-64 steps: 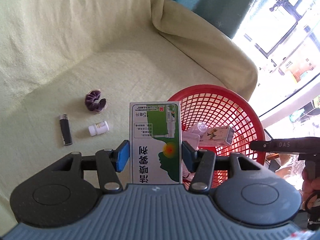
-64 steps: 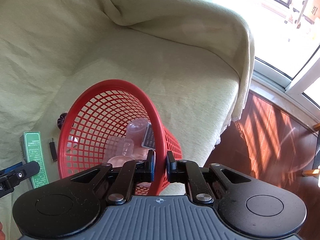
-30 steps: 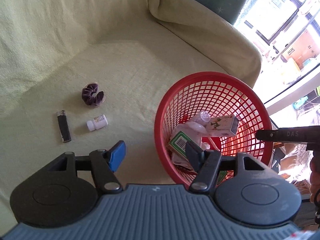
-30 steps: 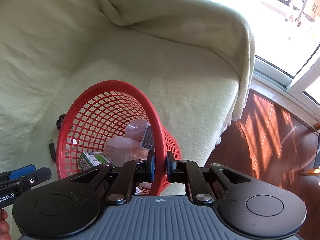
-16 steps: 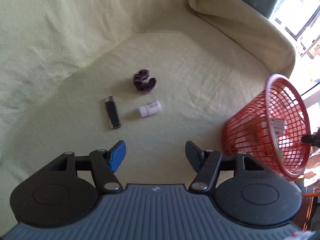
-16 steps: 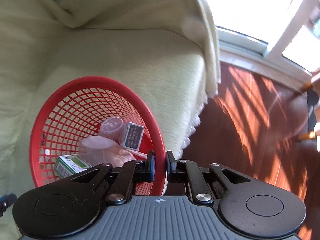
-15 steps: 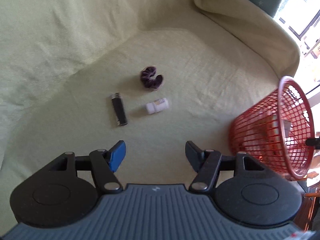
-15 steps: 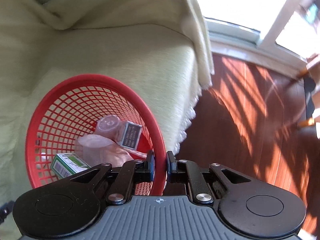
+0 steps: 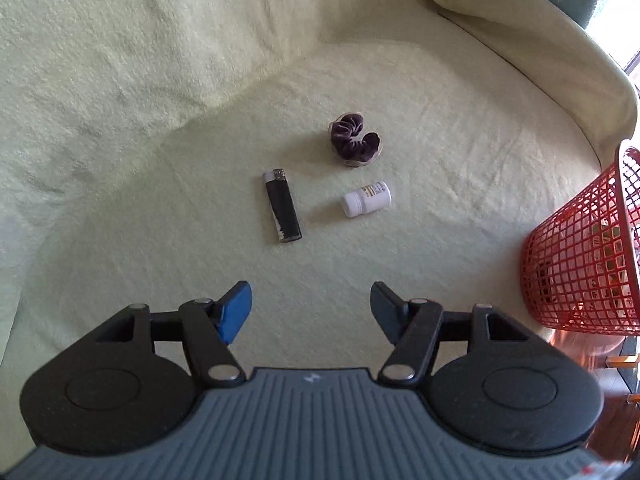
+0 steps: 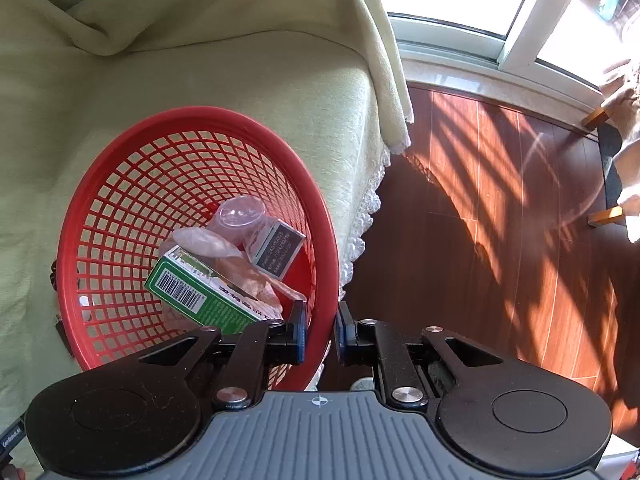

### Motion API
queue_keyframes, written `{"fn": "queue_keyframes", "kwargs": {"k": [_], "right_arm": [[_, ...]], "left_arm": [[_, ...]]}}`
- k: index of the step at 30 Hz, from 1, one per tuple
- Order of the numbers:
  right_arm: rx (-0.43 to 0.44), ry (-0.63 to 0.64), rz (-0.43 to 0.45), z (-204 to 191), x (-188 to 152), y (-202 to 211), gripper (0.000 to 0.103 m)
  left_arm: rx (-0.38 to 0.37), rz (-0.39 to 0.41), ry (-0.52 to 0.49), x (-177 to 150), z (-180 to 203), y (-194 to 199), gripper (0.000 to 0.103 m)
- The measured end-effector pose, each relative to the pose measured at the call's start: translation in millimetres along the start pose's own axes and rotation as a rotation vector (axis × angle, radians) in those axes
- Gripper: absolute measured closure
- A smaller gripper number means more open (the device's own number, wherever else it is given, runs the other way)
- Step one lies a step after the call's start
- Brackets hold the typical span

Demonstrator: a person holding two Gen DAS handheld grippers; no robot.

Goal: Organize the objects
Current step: 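Move the left gripper to the black lighter and grasp it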

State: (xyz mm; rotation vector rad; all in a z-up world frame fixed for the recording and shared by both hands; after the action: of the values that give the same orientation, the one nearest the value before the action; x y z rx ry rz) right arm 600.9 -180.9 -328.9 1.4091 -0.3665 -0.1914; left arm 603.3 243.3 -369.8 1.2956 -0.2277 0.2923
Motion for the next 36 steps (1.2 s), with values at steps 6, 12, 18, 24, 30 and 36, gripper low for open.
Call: {"fn": "queue_keyframes", "kwargs": {"k": [6, 12, 18, 24, 30, 36], "right_arm": [[-0.027, -0.008, 0.005, -0.8, 4.8, -1.1, 0.092], [-0.035, 0.001, 0.022, -6.5, 9.5, 3.5, 0.092], [-0.025, 0.023, 0.049, -18.0, 15.9, 9.3, 0.092], [0.012, 0.038, 0.093, -33.2, 27.3, 20.3, 0.092], [0.026, 0.085, 0.143, -52.7, 38.0, 27.7, 0.093], [-0.002, 0.149, 0.194, -66.7, 42.4, 26.3, 0.093]], "left_arm": [[0.027, 0.014, -0.020, 12.8, -26.3, -30.0, 0.049], [0.031, 0.004, -0.045, 31.1, -42.1, -68.1, 0.056], [0.031, -0.024, -0.026, 45.4, -53.8, -110.3, 0.063], [0.035, -0.049, 0.002, 50.1, -62.7, -131.9, 0.068], [0.021, -0.049, -0.006, 51.3, -61.5, -135.7, 0.082], [-0.007, -0.056, -0.035, 48.4, -57.0, -129.9, 0.086]]}}
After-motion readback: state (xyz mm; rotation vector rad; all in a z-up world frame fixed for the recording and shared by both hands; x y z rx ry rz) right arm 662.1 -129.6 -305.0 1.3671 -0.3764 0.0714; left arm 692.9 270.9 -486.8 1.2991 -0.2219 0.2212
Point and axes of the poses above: each gripper's, at about its wrist camera, not at the fingertips, and y roughly against the way its jaws point, z to its right, x to its top, the point moved 7 cm from there along -y, roughly the way its jaws point, and after that the axes turned 15 degrees about -x, right-handed, at the moved point
